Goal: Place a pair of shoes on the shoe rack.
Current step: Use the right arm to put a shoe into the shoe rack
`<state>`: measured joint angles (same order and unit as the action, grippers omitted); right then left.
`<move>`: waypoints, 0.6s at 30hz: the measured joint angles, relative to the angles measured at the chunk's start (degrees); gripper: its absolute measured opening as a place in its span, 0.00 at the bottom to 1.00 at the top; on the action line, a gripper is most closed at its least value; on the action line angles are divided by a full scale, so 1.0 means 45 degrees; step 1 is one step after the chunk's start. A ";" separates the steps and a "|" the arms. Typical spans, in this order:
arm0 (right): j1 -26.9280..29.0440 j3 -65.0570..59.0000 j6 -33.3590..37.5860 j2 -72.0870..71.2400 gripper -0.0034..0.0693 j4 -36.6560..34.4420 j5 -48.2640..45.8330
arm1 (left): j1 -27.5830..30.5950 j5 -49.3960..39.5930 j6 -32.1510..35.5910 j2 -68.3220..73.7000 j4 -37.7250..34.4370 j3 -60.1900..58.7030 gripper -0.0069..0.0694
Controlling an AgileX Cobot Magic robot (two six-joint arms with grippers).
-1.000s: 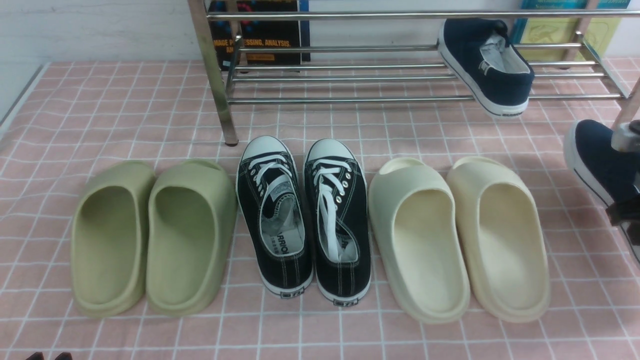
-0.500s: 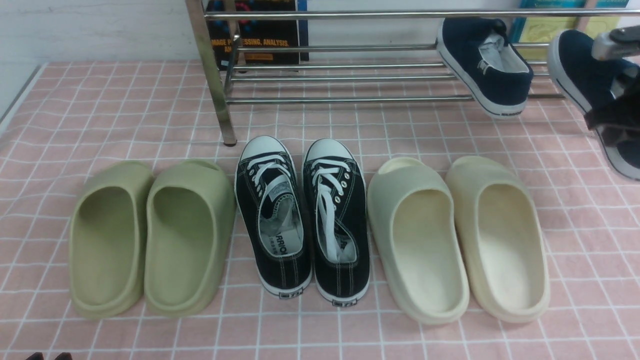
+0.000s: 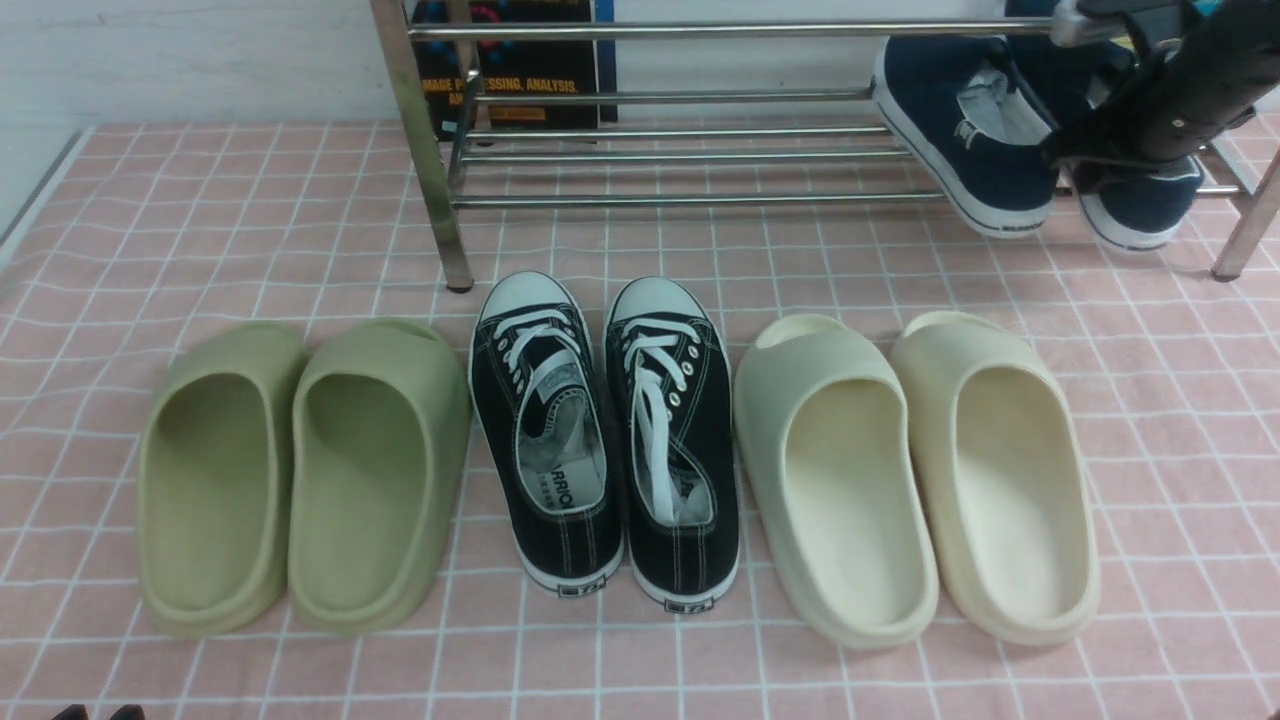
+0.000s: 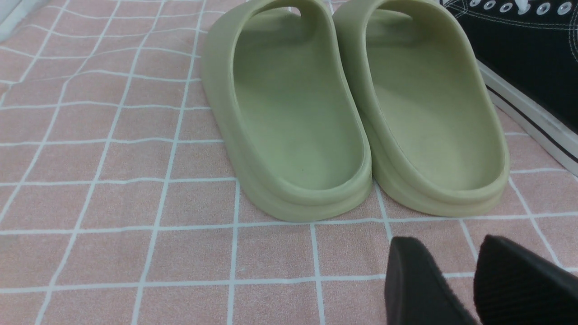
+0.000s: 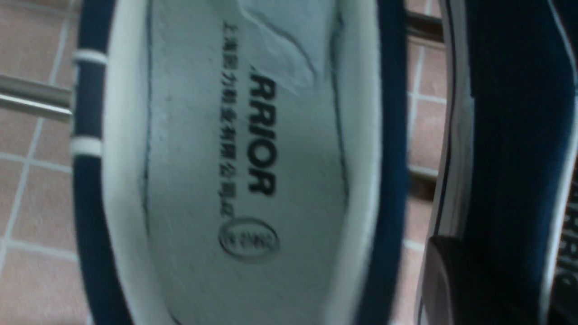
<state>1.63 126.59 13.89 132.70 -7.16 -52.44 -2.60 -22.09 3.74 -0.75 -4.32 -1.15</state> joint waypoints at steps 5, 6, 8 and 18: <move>-0.0012 0.0923 -0.0156 0.0511 0.07 -0.0323 -0.0062 | 0.0000 0.0000 0.0000 0.0000 0.0000 0.0000 0.40; -0.0012 0.0937 -0.0161 0.0511 0.07 -0.0340 -0.0062 | 0.0000 0.0000 0.0000 0.0000 0.0000 0.0000 0.40; -0.0012 0.0965 -0.0238 0.0556 0.08 -0.0340 -0.0058 | 0.0000 0.0000 0.0000 0.0000 0.0000 0.0000 0.40; -0.0012 0.1038 -0.0238 0.0286 0.42 -0.0385 -0.0336 | 0.0000 0.0000 0.0000 0.0000 0.0000 0.0000 0.40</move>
<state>1.58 131.25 12.82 133.98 -8.90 -53.95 -2.60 -22.09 3.74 -0.75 -4.32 -1.15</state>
